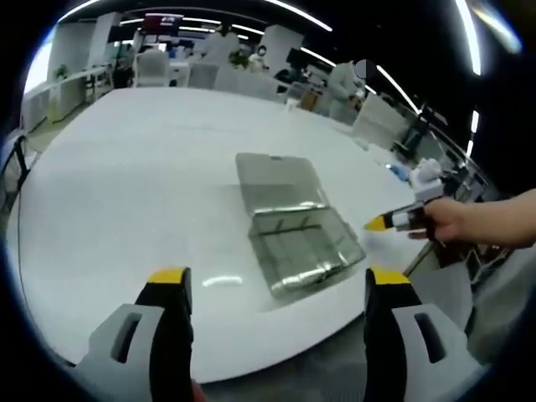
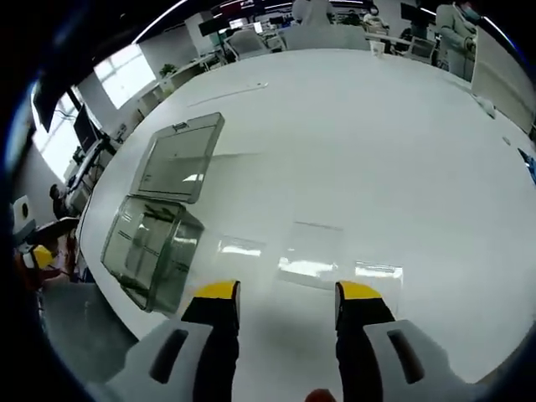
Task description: Insert the divider into the dual guide fixture by aligning both edges with the guide slots and pushing it downward to the bottom, including one-sided entry, uneven engagement, binding, and posture correction.
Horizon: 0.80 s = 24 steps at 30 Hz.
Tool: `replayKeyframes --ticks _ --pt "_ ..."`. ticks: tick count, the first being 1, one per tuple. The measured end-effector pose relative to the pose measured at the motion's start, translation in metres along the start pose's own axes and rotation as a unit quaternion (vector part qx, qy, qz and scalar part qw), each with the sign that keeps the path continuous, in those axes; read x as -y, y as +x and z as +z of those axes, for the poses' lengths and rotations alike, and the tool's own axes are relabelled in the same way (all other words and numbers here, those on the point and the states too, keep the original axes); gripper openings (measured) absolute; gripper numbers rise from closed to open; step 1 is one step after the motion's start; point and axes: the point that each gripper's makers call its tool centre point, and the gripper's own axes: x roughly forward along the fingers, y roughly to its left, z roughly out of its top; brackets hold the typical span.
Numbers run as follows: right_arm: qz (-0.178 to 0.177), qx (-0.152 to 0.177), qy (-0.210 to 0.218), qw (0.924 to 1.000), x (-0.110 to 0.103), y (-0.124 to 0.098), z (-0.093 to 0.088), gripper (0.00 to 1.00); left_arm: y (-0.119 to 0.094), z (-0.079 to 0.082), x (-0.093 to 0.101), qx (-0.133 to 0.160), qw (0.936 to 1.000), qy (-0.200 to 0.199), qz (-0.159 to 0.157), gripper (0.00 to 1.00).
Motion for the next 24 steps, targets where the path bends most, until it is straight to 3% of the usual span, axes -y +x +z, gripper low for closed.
replayKeyframes --ticks 24 --pt "-0.031 -0.041 -0.003 0.9987 0.008 0.015 -0.003 0.41 0.003 -0.001 -0.006 -0.001 1.0000 -0.005 0.002 0.82"
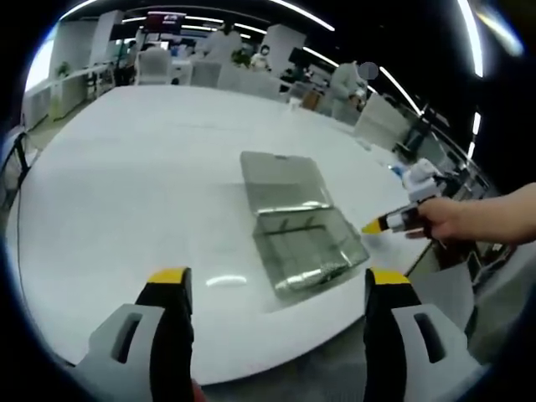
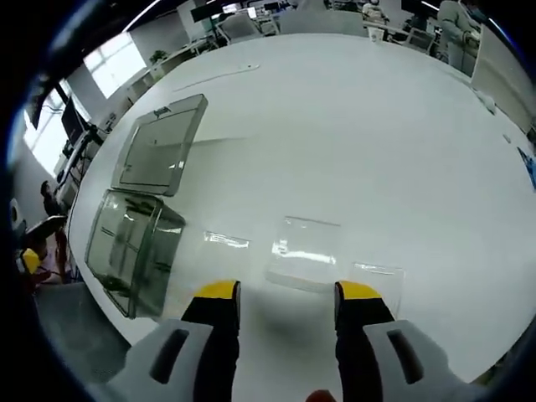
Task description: Insert the divider into the dual guide fixture by aligning both edges with the guide slots and pushing it downward to the bottom, including one-sided entry, uneven engagement, binding, and posture correction.
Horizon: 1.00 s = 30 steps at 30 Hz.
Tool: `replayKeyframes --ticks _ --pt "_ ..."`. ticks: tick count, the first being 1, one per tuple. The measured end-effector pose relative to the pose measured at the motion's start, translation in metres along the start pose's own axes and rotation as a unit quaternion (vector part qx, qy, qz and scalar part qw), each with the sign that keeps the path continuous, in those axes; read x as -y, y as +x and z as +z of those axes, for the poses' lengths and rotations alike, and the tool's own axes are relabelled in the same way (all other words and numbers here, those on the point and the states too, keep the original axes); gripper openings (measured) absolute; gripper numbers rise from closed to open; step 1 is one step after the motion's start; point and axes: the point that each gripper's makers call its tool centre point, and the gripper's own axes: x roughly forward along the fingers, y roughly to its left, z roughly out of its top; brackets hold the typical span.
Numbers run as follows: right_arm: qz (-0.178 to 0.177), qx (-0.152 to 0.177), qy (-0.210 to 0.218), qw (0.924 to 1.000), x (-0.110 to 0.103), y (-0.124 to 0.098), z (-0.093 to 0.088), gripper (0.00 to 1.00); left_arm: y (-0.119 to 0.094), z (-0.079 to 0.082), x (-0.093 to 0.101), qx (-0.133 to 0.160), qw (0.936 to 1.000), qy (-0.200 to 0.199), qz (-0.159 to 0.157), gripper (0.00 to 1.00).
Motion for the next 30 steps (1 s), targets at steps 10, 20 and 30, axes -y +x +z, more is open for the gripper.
replayKeyframes --ticks 10,20,30 --pt "-0.033 -0.027 -0.006 0.9991 0.003 0.001 0.000 0.37 0.000 -0.001 -0.001 0.000 1.0000 -0.003 0.001 0.82" --pt "-0.058 -0.039 -0.002 0.9976 0.009 0.006 0.001 0.34 0.000 -0.001 -0.003 0.003 1.0000 -0.008 0.002 0.82" --pt "-0.070 -0.050 -0.005 0.9963 0.010 0.008 0.001 0.33 0.000 -0.002 -0.004 0.003 0.9999 -0.011 0.001 0.82"
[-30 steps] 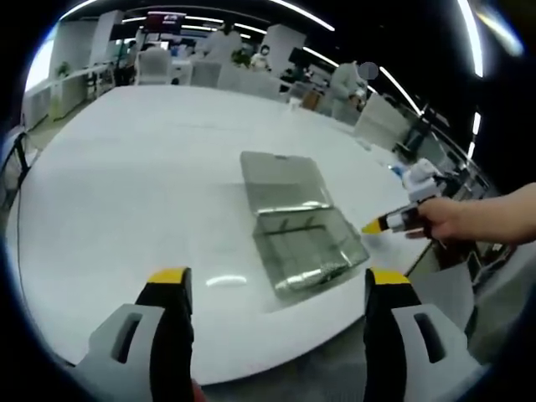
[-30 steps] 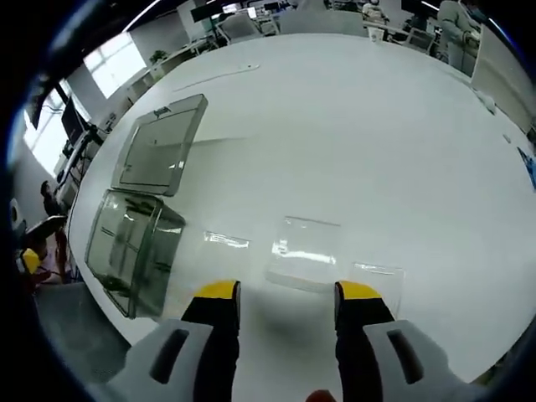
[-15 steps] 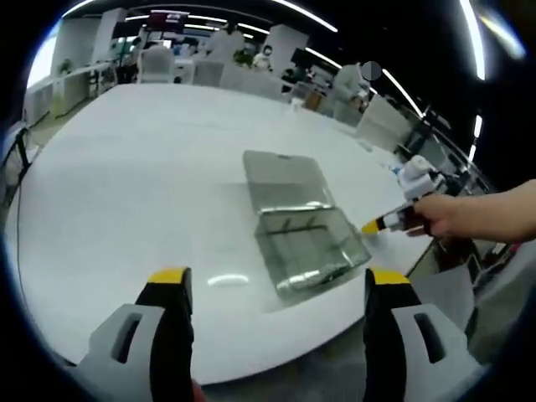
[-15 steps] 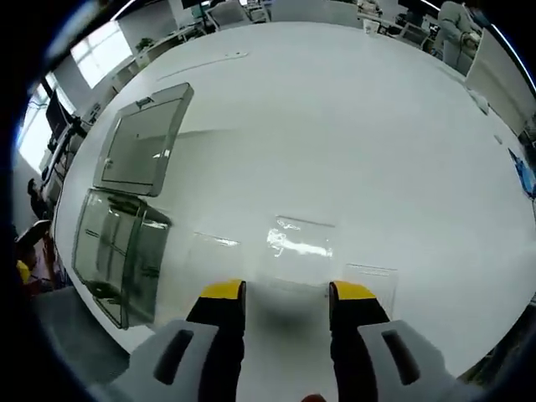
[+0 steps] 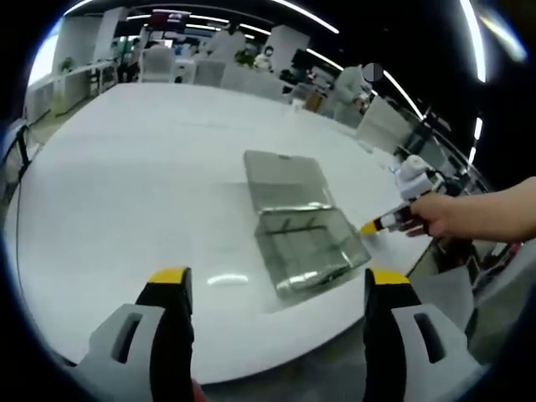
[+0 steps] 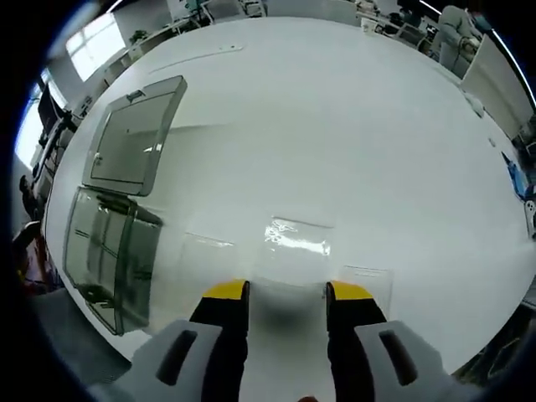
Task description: Insert the divider into the dual guide fixture by aligning both edges with the guide slots and pushing it downward to the bottom, including one-sided entry, uneven engagement, binding, and posture correction.
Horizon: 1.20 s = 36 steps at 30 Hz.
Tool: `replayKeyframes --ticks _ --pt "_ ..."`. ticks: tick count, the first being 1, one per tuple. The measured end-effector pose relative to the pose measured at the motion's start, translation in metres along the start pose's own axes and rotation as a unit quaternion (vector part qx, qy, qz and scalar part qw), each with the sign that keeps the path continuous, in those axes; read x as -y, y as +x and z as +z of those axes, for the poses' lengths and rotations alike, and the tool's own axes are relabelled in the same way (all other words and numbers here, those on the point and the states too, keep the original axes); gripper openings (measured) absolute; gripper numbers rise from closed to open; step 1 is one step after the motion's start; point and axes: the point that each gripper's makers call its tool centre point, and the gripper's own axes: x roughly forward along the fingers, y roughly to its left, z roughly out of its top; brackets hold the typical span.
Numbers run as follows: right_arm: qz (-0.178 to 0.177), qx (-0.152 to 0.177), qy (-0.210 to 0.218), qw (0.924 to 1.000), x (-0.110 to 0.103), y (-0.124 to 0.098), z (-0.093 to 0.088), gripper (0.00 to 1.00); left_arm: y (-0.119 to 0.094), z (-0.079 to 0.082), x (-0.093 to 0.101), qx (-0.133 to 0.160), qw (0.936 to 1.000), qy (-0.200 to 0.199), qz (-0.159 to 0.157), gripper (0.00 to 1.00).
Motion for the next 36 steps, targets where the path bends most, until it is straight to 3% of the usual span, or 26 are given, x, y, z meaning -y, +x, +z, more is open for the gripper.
replayKeyframes --ticks 16,36 --pt "0.004 -0.009 -0.009 0.9999 0.002 0.004 0.001 0.30 -0.001 0.000 0.000 0.000 1.0000 0.000 0.003 0.81" --pt "0.024 -0.010 -0.055 0.9982 -0.002 -0.002 -0.002 0.28 -0.003 0.003 0.002 0.001 1.0000 0.004 0.002 0.80"
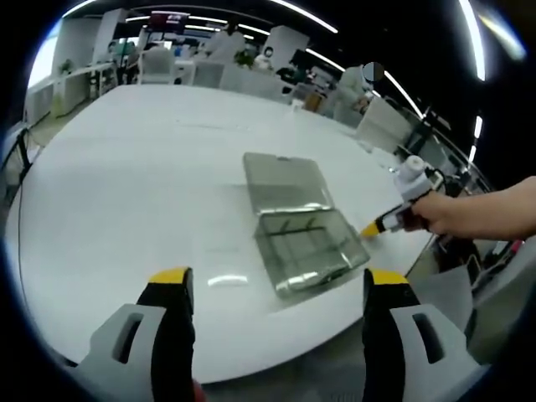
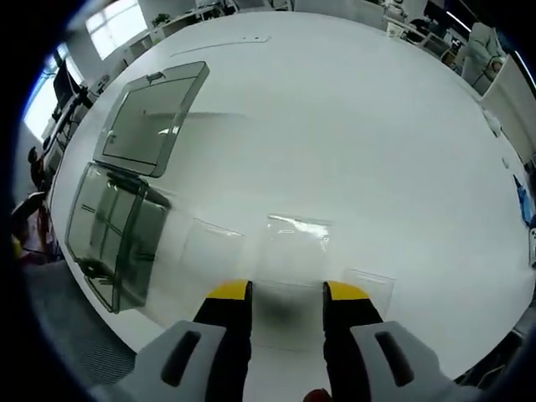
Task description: Insert the divider into the dual guide fixture by aligning both edges with the guide slots and pushing it downward to the bottom, including one-sided entry, uneven engagement, binding, and posture correction.
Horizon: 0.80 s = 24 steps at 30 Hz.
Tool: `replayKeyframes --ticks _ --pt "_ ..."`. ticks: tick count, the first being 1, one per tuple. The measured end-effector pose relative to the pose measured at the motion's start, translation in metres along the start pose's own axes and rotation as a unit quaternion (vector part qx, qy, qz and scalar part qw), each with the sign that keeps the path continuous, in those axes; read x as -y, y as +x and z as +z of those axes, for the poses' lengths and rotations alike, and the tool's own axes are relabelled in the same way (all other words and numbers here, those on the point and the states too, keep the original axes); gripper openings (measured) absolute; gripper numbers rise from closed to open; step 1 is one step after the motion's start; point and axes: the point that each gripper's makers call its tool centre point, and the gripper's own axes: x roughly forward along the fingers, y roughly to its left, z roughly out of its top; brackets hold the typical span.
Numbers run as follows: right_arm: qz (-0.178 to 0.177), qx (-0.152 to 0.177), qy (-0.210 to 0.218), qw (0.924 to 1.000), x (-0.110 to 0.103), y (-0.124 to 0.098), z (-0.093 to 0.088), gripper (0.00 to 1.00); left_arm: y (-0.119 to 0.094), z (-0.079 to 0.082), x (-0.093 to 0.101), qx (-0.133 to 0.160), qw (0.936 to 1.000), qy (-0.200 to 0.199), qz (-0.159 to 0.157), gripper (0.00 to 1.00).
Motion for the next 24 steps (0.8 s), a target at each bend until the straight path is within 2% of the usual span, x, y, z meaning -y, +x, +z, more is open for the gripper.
replayKeyframes --ticks 6,19,24 --pt "0.005 0.001 -0.019 0.9998 0.001 -0.001 0.000 0.27 -0.001 0.001 0.003 0.000 1.0000 0.002 -0.003 0.80" --pt "0.013 -0.004 -0.019 0.9997 -0.007 -0.011 -0.012 0.27 -0.004 0.001 0.005 0.002 1.0000 0.004 -0.004 0.80" --pt "0.017 -0.006 -0.022 0.9996 -0.003 -0.008 -0.011 0.27 -0.005 0.001 0.007 0.002 1.0000 0.004 -0.006 0.80"
